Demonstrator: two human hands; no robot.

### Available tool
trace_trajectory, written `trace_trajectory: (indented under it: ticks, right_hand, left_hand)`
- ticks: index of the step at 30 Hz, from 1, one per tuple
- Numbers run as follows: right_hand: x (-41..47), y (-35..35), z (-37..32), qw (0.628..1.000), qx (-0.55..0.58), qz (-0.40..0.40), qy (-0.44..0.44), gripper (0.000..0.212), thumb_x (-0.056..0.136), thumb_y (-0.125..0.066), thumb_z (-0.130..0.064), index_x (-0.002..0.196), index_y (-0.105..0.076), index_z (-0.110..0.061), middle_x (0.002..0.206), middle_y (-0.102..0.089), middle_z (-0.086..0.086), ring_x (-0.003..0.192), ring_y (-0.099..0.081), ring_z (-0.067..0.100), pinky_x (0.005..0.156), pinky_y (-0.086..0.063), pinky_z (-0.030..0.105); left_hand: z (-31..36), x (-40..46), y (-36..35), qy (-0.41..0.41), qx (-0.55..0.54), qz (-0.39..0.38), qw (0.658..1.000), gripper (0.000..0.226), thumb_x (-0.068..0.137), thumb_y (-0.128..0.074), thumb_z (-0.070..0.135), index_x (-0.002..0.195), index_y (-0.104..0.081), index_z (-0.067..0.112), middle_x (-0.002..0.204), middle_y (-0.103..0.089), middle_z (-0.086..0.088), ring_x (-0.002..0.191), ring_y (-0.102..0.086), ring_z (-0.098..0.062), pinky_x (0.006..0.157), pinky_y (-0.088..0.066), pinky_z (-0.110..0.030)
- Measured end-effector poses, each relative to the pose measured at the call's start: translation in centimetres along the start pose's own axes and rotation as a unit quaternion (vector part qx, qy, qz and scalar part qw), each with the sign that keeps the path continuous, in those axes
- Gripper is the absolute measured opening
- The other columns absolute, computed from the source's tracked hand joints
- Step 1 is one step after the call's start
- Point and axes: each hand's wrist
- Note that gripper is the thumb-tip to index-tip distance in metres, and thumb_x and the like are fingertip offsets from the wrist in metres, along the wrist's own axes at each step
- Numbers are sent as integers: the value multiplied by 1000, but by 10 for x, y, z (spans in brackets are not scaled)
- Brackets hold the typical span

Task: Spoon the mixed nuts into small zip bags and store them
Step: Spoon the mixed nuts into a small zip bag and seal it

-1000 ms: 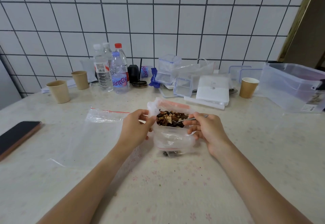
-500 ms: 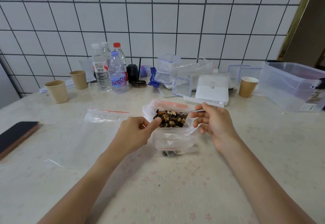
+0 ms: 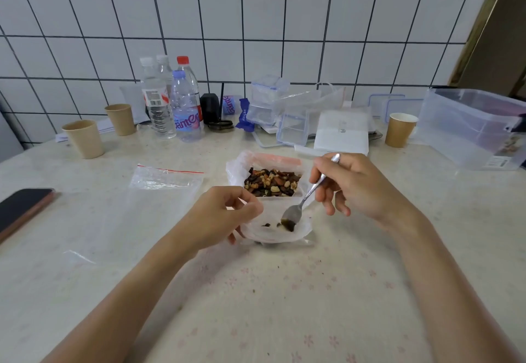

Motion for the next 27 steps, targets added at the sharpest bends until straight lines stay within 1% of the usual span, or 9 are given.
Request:
trace_trajectory:
  ticks: [4, 6, 9, 14, 16, 19, 23, 25, 27]
  right_hand:
    - [-11, -6, -10, 989, -108, -35, 93, 36, 107, -50, -37, 79, -67, -25, 66, -66, 0, 54, -59, 10, 54, -46, 16]
    - [-15, -10, -13, 981, -149, -46, 116, 36, 107, -49, -39, 78, -65, -25, 67, -63, 1, 56, -58, 4, 59, -50, 23]
    - [-18, -14, -15, 973, -183, -47, 135, 40, 107, -46, -43, 77, -61, -22, 66, -59, 1, 57, -56, 10, 63, -50, 39]
    - [-17, -19, -14, 964, -201, -35, 168, 43, 107, -41, -44, 74, -57, -21, 55, -47, -7, 51, -46, 11, 57, -40, 36]
    - [-16, -20, -14, 968, -178, -22, 176, 40, 108, -43, -41, 76, -61, -27, 55, -49, -7, 48, -45, 13, 54, -39, 38]
    - [-14, -19, -15, 980, -97, 23, 172, 38, 108, -47, -37, 75, -63, -27, 57, -54, 6, 52, -49, 33, 52, -44, 42]
    - [-3, -16, -8, 988, 33, 91, 121, 41, 109, -48, -27, 80, -61, -2, 55, -55, 7, 47, -51, 21, 47, -42, 23]
    - [4, -16, -1, 986, 68, 131, 80, 40, 109, -48, -26, 79, -61, -3, 52, -57, 6, 44, -52, 21, 42, -37, 20]
    - [8, -16, 6, 981, 88, 166, 41, 39, 109, -49, -28, 80, -62, -7, 52, -60, 5, 45, -54, 22, 39, -34, 25]
  left_hand:
    - [5, -2, 2, -15, -38, -18, 999, 12, 95, -73, 32, 88, -79, 23, 71, -63, 4, 58, -60, -12, 55, -55, -27]
    - [6, -3, 3, -14, -53, -22, 998, 12, 96, -72, 28, 90, -78, 20, 71, -63, 2, 58, -60, -14, 55, -55, -29]
    - [6, -4, 4, -10, -57, -14, 998, 9, 95, -74, 25, 90, -78, 19, 73, -66, -1, 56, -64, -17, 53, -56, -31]
    - [4, -3, 4, -3, -34, 0, 999, 7, 93, -76, 27, 87, -78, 22, 75, -69, 2, 56, -70, -21, 50, -55, -28]
    - [3, -3, 5, 1, -22, 5, 1000, 8, 93, -76, 28, 86, -78, 24, 76, -70, 1, 56, -70, -21, 49, -55, -29]
    - [2, -3, 5, 14, 3, 9, 1000, 11, 92, -77, 33, 83, -77, 25, 75, -70, 0, 55, -70, -19, 50, -57, -29]
    - [3, -4, 4, 28, 35, 10, 999, 33, 84, -77, 55, 88, -76, 22, 76, -71, 5, 59, -73, -18, 50, -56, -27]
    - [4, -4, 6, 40, 39, 21, 998, 47, 81, -71, 67, 88, -76, 21, 73, -70, 7, 61, -74, -17, 50, -55, -26]
    - [2, 0, 9, 59, 29, 45, 997, 56, 82, -63, 72, 90, -75, 18, 73, -72, 4, 62, -74, -16, 49, -54, -26]
Point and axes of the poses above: each hand's wrist, its own x-axis towards the middle knuckle, its own y-axis out of the back of the hand, z = x × y
